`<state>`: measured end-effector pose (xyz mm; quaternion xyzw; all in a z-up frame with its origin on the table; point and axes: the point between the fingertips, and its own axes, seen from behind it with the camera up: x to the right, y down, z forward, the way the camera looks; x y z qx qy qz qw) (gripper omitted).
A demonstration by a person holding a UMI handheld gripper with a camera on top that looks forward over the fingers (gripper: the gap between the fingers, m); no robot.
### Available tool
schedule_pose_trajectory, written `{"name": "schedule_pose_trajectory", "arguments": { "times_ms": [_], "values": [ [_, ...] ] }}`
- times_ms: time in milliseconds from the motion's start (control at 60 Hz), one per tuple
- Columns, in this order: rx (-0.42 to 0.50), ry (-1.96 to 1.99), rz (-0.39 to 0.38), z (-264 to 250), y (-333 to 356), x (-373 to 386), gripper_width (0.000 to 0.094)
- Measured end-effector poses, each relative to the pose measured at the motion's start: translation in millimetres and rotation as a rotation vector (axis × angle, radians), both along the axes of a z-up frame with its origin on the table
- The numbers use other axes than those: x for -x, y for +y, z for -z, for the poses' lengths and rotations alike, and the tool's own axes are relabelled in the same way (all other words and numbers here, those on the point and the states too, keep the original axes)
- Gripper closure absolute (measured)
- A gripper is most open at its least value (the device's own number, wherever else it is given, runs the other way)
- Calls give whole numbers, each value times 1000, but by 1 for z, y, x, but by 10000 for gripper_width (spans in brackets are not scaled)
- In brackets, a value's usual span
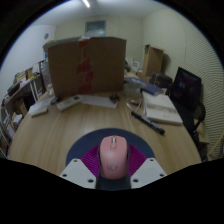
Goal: Arrange mouse
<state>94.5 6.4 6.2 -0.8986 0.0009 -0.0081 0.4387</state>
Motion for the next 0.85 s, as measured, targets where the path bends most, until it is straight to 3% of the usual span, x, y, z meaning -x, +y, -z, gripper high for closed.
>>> {"name": "schedule_pose_trajectory", "arguments": {
  "times_ms": [50, 83, 150, 217, 233, 300, 317, 400, 450, 850],
  "values": [
    [38, 8, -4, 20, -7, 0, 598],
    [-1, 21, 5, 19, -2, 0, 600],
    [7, 38, 12, 23, -3, 1, 580],
    [10, 46, 11, 20, -2, 1, 503],
    [10, 48, 11, 20, -2, 1, 438],
    [33, 50, 3, 21, -2, 1, 410],
    [48, 54, 2, 22, -2, 2, 386],
    [115, 100, 47, 16, -14, 6, 51],
    [117, 97, 94, 5, -20, 0, 117],
    [20, 135, 267, -121, -160, 87, 104]
  ]
}}
